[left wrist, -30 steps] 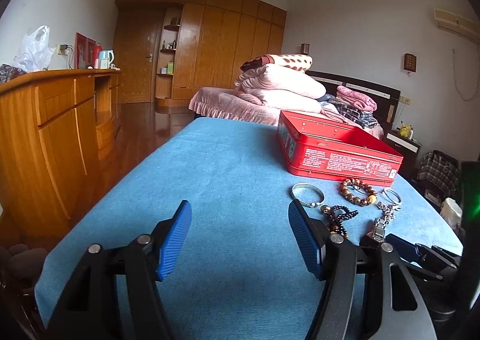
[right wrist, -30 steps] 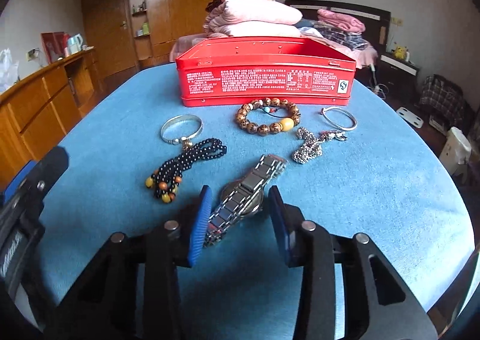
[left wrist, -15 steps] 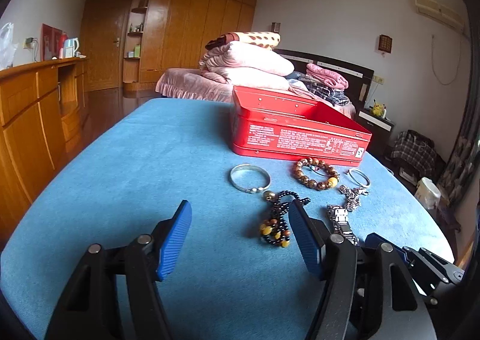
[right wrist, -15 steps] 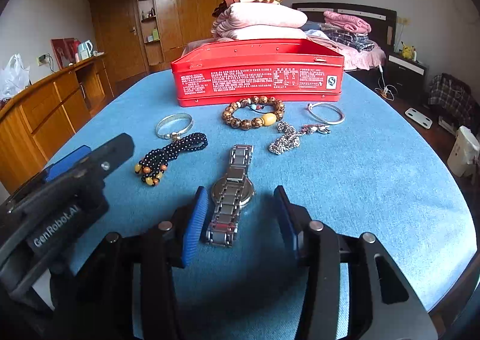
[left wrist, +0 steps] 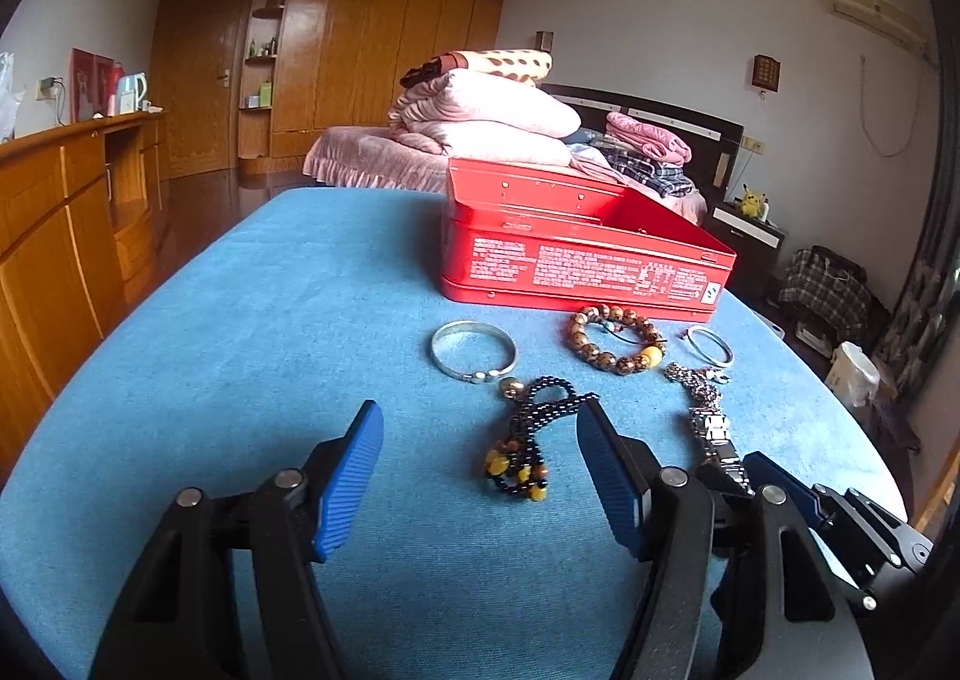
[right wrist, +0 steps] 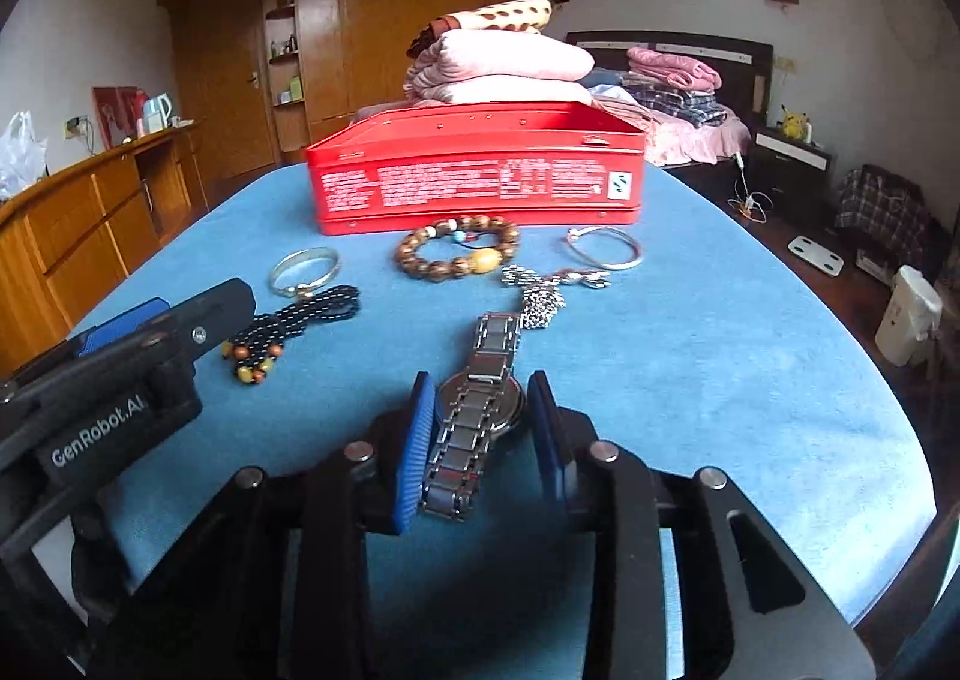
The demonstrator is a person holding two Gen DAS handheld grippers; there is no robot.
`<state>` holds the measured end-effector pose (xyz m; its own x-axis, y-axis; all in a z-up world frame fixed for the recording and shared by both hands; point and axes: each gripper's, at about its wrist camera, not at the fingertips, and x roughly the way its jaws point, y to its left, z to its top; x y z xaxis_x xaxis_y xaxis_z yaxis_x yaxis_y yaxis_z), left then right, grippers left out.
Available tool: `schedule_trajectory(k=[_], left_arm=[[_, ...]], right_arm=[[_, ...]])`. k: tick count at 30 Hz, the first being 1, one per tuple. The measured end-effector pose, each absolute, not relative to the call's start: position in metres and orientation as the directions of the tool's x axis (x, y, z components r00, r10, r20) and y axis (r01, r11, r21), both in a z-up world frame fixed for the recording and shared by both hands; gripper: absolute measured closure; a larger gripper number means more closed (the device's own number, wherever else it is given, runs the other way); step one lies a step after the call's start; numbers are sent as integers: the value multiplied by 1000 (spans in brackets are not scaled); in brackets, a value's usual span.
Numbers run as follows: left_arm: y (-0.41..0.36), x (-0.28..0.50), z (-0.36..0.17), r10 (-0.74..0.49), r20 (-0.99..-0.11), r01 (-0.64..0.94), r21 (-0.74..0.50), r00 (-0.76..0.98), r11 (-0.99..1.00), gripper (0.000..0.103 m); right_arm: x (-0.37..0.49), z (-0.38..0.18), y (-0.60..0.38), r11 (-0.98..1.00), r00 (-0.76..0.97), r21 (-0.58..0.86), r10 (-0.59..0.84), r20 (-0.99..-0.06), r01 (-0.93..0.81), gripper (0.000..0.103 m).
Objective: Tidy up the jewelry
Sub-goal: 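Grasp the black bead bracelet with the left gripper while the right gripper holds the silver watch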
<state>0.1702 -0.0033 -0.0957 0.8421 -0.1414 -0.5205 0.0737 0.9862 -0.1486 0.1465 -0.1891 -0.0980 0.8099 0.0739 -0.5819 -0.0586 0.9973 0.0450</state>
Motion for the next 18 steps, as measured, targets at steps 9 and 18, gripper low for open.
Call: schedule_trajectory(k=[9, 18], left_arm=[[-27, 184, -106, -128, -592, 61, -132, 796, 989, 48], [-36, 194, -110, -66, -655, 24, -72, 753, 997, 57]], right_arm=[[144, -99, -210, 995, 823, 70, 98, -560, -72, 72], [141, -103, -217, 986, 819, 119, 161, -550, -114, 72]])
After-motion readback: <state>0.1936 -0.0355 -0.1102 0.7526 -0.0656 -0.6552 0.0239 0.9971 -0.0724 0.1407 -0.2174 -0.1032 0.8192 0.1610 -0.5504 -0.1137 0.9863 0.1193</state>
